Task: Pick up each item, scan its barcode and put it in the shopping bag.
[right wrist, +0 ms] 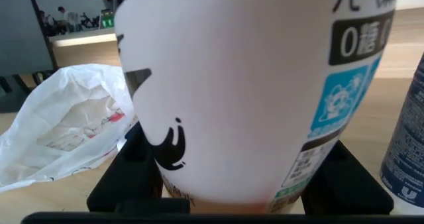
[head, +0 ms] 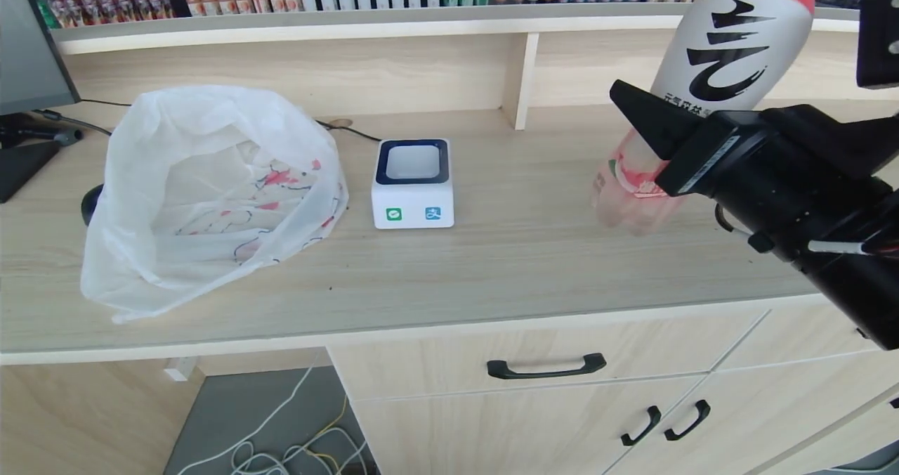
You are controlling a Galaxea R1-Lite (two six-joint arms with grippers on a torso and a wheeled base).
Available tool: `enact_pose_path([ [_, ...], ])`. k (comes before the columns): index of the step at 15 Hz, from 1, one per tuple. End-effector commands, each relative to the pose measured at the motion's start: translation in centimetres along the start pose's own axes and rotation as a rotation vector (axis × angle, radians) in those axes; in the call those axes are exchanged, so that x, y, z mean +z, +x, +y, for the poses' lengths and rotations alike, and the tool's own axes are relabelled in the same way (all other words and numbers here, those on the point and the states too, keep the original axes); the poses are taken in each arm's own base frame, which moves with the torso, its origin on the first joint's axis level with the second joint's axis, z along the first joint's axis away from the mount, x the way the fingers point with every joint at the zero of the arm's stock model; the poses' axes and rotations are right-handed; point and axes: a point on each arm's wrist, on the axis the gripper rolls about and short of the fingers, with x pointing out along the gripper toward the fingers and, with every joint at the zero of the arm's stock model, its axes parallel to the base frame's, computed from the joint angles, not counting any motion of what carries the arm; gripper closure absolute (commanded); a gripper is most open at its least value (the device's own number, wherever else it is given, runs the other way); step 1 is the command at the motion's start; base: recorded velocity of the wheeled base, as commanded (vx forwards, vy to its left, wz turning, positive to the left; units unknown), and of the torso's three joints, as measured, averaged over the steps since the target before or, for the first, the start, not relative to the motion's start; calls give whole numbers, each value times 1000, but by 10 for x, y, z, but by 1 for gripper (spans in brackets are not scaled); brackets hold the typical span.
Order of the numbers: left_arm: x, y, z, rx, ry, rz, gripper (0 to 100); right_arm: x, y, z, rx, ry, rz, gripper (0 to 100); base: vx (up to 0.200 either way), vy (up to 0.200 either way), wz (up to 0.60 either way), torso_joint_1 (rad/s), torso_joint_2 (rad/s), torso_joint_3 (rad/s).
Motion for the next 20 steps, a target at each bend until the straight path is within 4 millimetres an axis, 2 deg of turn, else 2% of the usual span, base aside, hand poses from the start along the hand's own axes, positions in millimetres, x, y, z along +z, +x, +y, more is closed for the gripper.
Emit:
enact_pose_path([
  [1,0,0,0,0,0,2,0,-6,-10,-15,-30,-22,-3,100,0,0,0,0,0,0],
  [8,0,0,0,0,0,2,0,0,-11,-20,3,6,-64,100,0,0,0,0,0,0],
  [13,0,0,0,2,0,0,0,14,-17,-22,-3,7,-114,100,0,0,0,0,0,0],
  [15,0,0,0,2,0,0,0,10,-13,-26,-18,-13,-110,100,0,0,0,0,0,0],
  [17,0,0,0,0,0,2,0,15,-9,-27,54,-17,-159,100,0,0,0,0,0,0],
  [20,0,0,0,-2,3,0,0,24,-4,-35,19,-35,-201,100,0,0,0,0,0,0],
])
